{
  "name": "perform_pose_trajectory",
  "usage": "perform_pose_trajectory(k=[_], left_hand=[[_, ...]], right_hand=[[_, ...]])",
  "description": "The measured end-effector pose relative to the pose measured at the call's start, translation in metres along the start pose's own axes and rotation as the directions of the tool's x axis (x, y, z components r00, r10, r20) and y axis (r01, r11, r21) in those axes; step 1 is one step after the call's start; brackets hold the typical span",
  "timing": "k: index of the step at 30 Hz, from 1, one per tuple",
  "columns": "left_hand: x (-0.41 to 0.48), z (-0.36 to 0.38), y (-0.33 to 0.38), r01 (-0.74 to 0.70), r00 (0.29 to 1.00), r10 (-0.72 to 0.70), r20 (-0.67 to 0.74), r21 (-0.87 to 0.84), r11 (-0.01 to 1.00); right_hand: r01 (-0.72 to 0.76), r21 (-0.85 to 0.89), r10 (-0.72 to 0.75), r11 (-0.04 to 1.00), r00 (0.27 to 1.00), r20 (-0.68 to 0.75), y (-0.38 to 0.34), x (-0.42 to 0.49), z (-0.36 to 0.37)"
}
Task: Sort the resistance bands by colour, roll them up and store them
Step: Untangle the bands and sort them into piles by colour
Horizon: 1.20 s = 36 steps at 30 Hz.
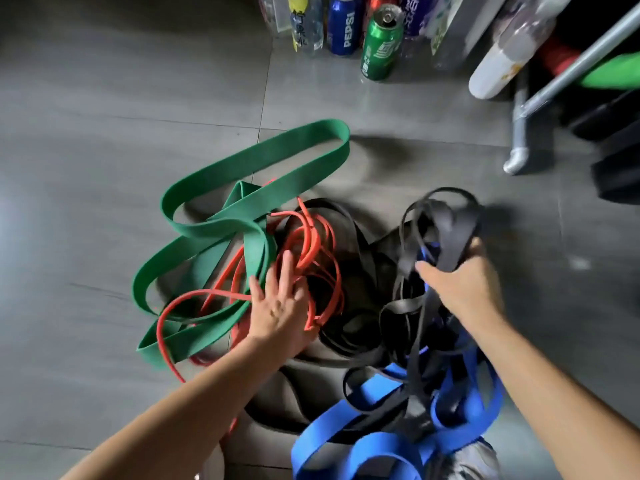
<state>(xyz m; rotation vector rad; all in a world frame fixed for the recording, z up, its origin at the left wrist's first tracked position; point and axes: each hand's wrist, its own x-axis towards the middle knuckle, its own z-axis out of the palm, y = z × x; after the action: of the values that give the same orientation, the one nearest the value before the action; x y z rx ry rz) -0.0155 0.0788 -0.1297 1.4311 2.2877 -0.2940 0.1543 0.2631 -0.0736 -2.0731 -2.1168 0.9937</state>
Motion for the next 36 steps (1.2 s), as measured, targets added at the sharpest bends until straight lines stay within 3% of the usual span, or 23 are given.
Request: perform_pose_trajectory(k=[2,4,7,9,11,14,19,21,23,26,27,29,36], left_hand=[[-0.004,-0.003,0.02,-0.151,0.987,0.152,-0.043,0.022,0.988],[-0.001,-0.007,0.037,-0.271,0.958,0.264,0.109,0.064,0.96],[0.017,-0.008,0.04,-0.289,0.939,0.237,0.248,0.197,0.937],[0.022,-0.006,0.029,-0.251,0.947,0.208,0.243,0.158,0.955],[0.018,-0.009,0.01,-0.263,0.958,0.242,0.156,0.136,0.955],[0.009,-0.008,-0.024,-0.26,0.965,0.263,-0.015,0.11,0.959],[0.006,-0.023,-0.071,-0.013,0.991,-0.001,-0.135,-0.108,0.994],[0.005,-0.026,-0.071,0.025,0.988,-0.044,-0.149,-0.126,0.992],[0.006,-0.022,-0.06,-0.043,0.987,0.027,-0.158,-0.102,0.994],[0.006,-0.013,-0.039,-0.156,0.981,0.14,-0.138,-0.111,0.982],[0.007,-0.011,-0.036,-0.181,0.978,0.167,-0.128,-0.116,0.977],[0.008,-0.01,-0.035,-0.194,0.978,0.183,-0.101,-0.118,0.974],[0.006,-0.017,-0.066,-0.097,0.98,0.078,-0.184,-0.099,0.99]], right_hand=[[0.121,-0.127,-0.111,0.984,0.99,0.085,-0.017,-0.009,0.011],[0.165,-0.163,-0.126,0.973,0.966,0.226,-0.029,-0.012,0.025],[0.252,-0.252,-0.114,0.934,0.881,0.458,-0.026,-0.02,0.051],[0.408,-0.393,-0.164,0.824,0.836,0.524,-0.013,-0.024,0.061],[0.488,-0.5,-0.218,0.716,0.836,0.504,0.0,-0.019,0.057],[0.428,-0.565,-0.26,0.705,0.898,0.356,0.023,0.005,0.04],[0.253,-0.62,-0.182,0.742,0.967,0.177,0.035,0.027,0.013],[0.228,-0.518,-0.129,0.825,0.967,0.22,0.022,0.016,0.015],[0.311,-0.475,-0.126,0.823,0.916,0.381,0.007,-0.008,0.036],[0.554,-0.571,-0.139,0.606,0.78,0.61,0.006,-0.05,0.084],[0.593,-0.613,-0.149,0.523,0.771,0.619,0.01,-0.056,0.093],[0.597,-0.65,-0.217,0.469,0.792,0.571,0.013,-0.051,0.096],[0.618,-0.503,-0.32,0.605,0.766,0.557,0.001,-0.022,0.079]])
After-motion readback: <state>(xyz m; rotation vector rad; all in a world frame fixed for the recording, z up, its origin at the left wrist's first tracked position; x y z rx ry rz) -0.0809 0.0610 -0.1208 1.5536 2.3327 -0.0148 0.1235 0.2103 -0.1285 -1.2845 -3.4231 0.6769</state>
